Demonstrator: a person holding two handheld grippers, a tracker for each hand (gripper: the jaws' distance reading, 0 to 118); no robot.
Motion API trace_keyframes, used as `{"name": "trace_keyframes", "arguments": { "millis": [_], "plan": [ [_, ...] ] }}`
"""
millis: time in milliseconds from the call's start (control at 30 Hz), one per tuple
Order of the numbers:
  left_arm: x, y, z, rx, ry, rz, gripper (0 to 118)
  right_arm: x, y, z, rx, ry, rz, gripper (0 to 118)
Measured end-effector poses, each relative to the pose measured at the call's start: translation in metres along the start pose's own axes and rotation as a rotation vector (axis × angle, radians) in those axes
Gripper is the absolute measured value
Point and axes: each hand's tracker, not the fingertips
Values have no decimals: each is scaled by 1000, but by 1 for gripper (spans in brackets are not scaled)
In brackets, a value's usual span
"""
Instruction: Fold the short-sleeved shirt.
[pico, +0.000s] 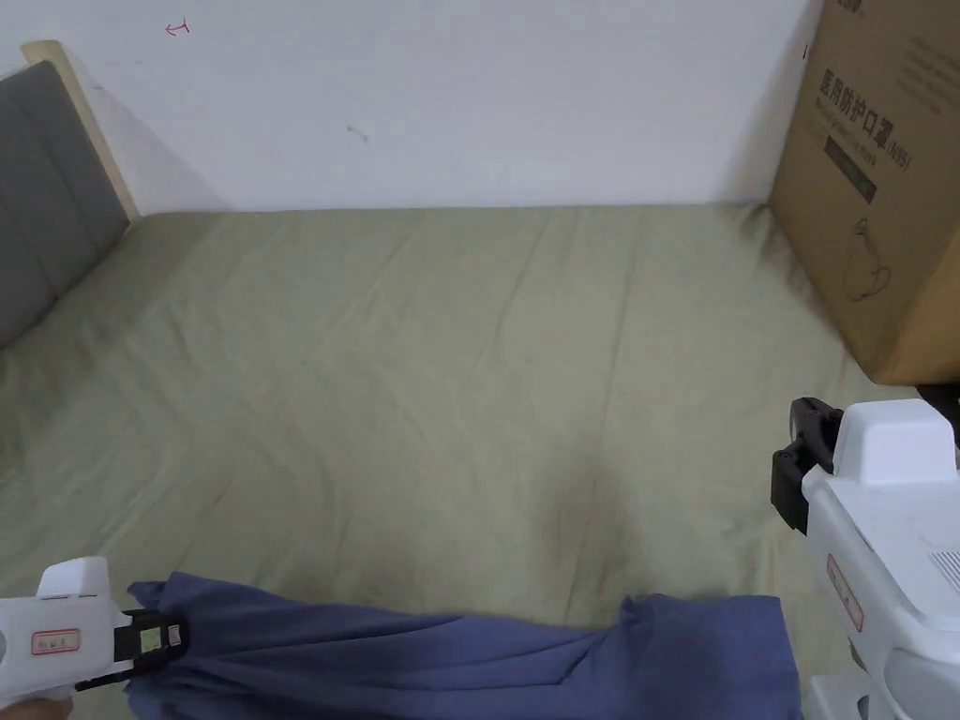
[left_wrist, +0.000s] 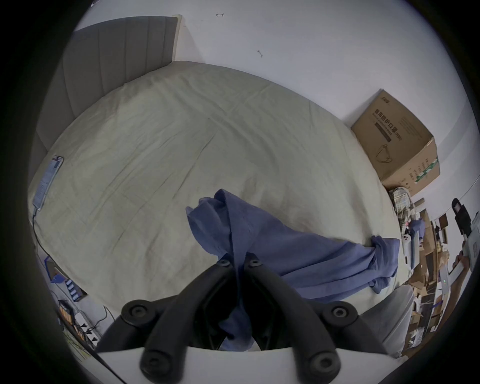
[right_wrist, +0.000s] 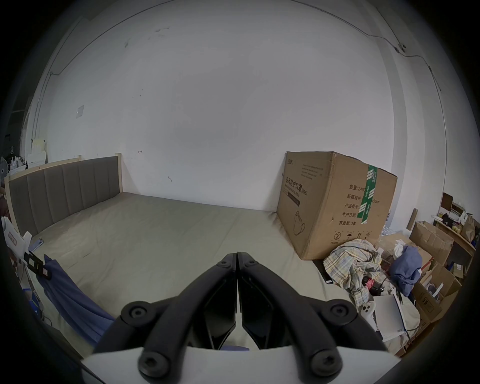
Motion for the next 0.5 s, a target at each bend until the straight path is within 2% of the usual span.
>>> {"name": "trace_keyframes", "arguments": {
  "millis": [233,500],
  "plan": [
    [92,-2,-2,-17,-53,-89,2,10,0,8,11,2,-17,0],
    [190,-26,-52,-132,-84,-217,2,17,3,15,26,6,-20,0]
  ]
}}
